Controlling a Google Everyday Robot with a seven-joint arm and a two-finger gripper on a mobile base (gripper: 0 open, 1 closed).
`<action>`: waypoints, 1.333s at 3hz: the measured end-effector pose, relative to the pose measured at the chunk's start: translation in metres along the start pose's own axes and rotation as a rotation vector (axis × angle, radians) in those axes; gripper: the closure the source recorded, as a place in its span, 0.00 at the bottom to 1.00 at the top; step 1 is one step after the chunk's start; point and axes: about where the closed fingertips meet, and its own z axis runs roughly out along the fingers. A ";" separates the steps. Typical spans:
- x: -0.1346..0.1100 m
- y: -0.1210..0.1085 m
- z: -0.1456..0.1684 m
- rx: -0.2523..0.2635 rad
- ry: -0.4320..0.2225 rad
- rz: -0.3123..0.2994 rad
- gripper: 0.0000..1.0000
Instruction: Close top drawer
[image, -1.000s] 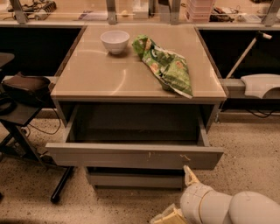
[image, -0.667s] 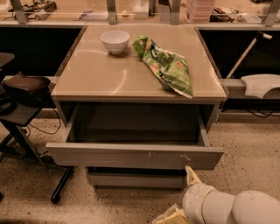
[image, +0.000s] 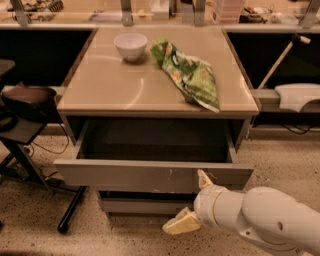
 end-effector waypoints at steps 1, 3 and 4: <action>-0.007 -0.036 0.003 0.043 -0.001 0.024 0.00; -0.022 -0.062 0.028 0.031 0.015 0.052 0.00; -0.030 -0.084 0.052 0.010 0.024 0.091 0.00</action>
Offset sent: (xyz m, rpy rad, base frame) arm 0.1886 0.1075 -0.0145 0.0148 0.1493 0.1383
